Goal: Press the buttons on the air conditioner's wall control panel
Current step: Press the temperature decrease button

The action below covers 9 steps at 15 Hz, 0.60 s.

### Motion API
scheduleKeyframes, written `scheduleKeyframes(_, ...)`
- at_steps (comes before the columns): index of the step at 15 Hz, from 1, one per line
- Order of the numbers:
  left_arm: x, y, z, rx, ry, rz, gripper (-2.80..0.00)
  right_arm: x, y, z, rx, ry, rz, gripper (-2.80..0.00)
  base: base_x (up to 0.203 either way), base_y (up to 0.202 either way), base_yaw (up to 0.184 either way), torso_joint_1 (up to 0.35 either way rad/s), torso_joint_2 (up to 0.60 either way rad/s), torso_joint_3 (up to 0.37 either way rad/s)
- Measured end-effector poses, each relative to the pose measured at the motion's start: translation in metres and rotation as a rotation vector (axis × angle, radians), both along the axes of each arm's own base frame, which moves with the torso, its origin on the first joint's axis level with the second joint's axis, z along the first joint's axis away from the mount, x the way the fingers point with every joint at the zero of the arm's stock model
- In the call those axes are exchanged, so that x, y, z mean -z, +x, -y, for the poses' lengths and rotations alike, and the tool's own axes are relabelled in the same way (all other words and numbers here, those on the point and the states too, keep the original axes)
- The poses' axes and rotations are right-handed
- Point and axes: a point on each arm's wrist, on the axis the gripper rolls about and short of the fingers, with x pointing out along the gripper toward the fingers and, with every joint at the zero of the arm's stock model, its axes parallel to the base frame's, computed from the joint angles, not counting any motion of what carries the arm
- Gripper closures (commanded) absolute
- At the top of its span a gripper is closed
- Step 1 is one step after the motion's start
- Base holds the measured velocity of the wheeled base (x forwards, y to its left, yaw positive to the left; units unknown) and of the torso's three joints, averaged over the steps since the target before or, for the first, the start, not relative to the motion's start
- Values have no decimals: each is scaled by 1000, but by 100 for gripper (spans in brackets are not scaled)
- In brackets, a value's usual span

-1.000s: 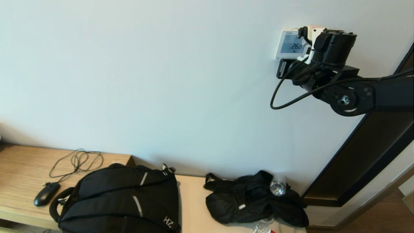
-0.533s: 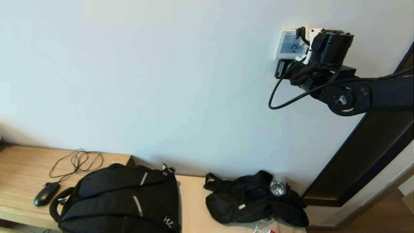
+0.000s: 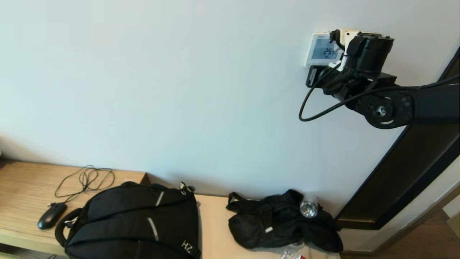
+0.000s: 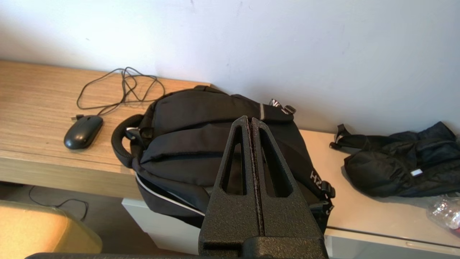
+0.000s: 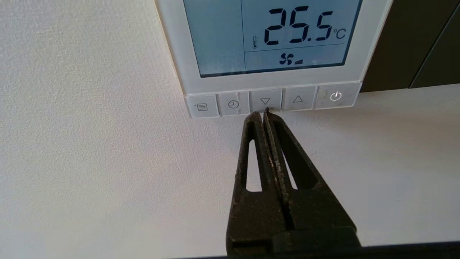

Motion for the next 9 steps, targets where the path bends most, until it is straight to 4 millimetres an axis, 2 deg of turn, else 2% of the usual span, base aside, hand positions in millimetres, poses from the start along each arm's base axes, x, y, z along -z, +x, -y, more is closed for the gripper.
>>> scheduleKeyframes(9, 0, 0, 0, 0, 0, 0, 0, -2, 1, 0, -1, 1, 8, 0, 0, 0, 0, 0, 0, 0)
